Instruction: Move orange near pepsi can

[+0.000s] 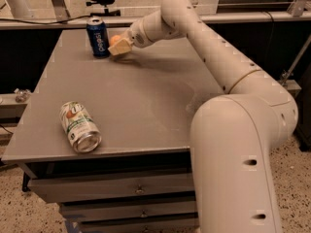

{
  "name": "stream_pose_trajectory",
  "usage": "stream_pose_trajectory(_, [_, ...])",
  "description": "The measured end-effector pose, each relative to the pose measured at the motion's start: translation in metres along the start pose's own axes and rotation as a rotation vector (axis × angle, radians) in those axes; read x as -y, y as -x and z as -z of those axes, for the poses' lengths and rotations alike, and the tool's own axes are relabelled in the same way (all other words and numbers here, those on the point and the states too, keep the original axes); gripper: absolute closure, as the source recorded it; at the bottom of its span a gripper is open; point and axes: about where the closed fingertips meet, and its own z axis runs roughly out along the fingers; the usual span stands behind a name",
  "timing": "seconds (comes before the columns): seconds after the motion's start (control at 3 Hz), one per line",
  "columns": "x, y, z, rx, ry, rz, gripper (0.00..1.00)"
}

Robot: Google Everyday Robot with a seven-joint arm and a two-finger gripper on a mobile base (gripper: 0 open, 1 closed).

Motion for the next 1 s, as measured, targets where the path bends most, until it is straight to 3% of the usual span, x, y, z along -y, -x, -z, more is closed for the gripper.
stream_pose_trajectory(0.33, [-0.0007,-0.0048,-0.0061,-0.017,0.01,-0.003,0.82])
stream_pose_trajectory(1.0, [-0.0025,-0.0025,-0.0089,-0.017,0.029,0.0,0.36])
